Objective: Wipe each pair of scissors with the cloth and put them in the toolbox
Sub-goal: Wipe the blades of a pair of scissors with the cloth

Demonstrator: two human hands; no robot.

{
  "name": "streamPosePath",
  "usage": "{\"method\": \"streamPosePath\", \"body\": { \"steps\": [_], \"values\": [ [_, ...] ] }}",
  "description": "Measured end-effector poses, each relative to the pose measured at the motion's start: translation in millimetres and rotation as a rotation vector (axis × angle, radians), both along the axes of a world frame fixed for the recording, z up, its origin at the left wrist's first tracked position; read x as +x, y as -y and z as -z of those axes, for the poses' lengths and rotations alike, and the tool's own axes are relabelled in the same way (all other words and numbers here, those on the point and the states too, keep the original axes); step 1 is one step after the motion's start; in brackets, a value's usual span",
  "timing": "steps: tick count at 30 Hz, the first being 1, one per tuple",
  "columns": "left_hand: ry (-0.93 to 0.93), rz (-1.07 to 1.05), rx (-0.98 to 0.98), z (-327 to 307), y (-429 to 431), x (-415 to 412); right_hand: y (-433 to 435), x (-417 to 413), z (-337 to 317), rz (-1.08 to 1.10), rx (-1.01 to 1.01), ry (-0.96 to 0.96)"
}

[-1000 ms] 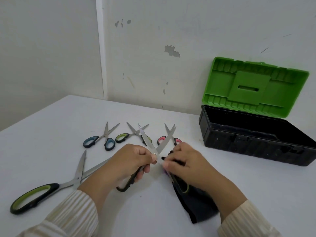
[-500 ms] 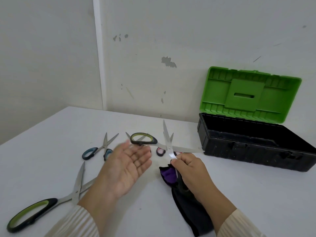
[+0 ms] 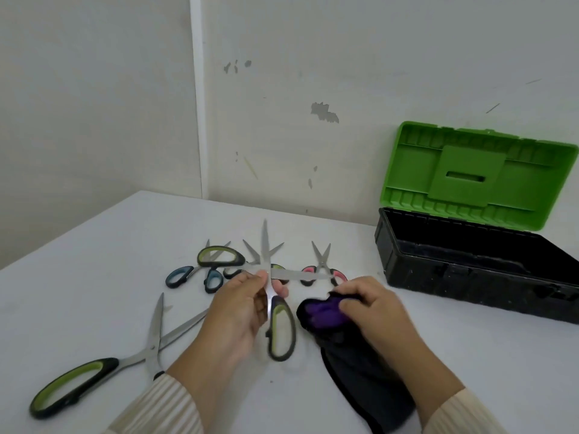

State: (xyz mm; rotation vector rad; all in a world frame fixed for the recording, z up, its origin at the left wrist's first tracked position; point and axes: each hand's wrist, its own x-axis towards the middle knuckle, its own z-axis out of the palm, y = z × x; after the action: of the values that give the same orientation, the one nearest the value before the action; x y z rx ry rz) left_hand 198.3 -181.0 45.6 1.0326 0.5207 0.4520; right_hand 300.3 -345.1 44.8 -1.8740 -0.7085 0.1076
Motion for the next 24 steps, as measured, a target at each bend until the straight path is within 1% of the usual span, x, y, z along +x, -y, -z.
{"method": "streamPosePath", "body": {
  "steps": [2, 3, 4, 6, 7, 9, 11, 12, 13, 15, 16, 19, 20, 22, 24],
  "values": [
    [-0.053, 0.08, 0.018, -0.9, 0.5, -2.2, 5.2, 11.1, -3.5, 0.114, 0.221, -0.168],
    [-0.09, 0.146, 0.067, -0.5, 2.9, -2.9, 8.1, 14.6, -6.5, 0.15, 0.296, -0.189],
    [-0.125, 0.212, 0.135, 0.7, 6.2, -3.5, 11.1, 15.4, -10.0, 0.175, 0.313, -0.131],
    [-0.167, 0.297, 0.256, 4.1, 13.8, -3.3, 12.4, 10.2, -16.4, 0.192, 0.234, 0.091],
    [-0.179, 0.311, 0.311, 6.0, 16.8, -2.7, 10.1, 3.6, -18.3, 0.166, 0.183, 0.185],
    [-0.188, 0.316, 0.424, 8.2, 21.9, -1.1, 0.0, -12.6, -14.3, 0.045, 0.072, 0.304],
    [-0.177, 0.3, 0.448, 9.2, 26.6, -0.7, -13.0, -23.9, -6.0, -0.068, -0.114, 0.503],
    [-0.174, 0.29, 0.44, 9.1, 28.6, -0.6, -16.9, -22.6, -1.5, -0.09, -0.16, 0.6],
    [-0.168, 0.285, 0.439, 8.6, 30.0, -0.3, -19.3, -19.0, 0.8, -0.083, -0.16, 0.633],
    [-0.16, 0.279, 0.443, 8.0, 32.1, 0.7, -21.1, -15.9, -1.0, -0.001, -0.148, 0.588],
    [-0.158, 0.277, 0.445, 8.6, 32.3, 1.1, -21.1, -16.1, -1.2, 0.005, -0.143, 0.562],
    [-0.163, 0.28, 0.478, 9.4, 32.7, 2.0, -18.8, -20.9, 2.0, -0.12, -0.153, 0.483],
    [-0.169, 0.278, 0.49, 9.0, 32.7, 1.9, -18.3, -19.6, 2.0, -0.099, -0.139, 0.505],
    [-0.17, 0.271, 0.484, 8.9, 32.3, 2.2, -17.7, -13.4, 3.0, 0.01, -0.098, 0.544],
    [-0.164, 0.278, 0.481, 8.9, 30.6, 2.7, -18.2, -14.4, 3.4, 0.017, -0.115, 0.549]
  ]
}}
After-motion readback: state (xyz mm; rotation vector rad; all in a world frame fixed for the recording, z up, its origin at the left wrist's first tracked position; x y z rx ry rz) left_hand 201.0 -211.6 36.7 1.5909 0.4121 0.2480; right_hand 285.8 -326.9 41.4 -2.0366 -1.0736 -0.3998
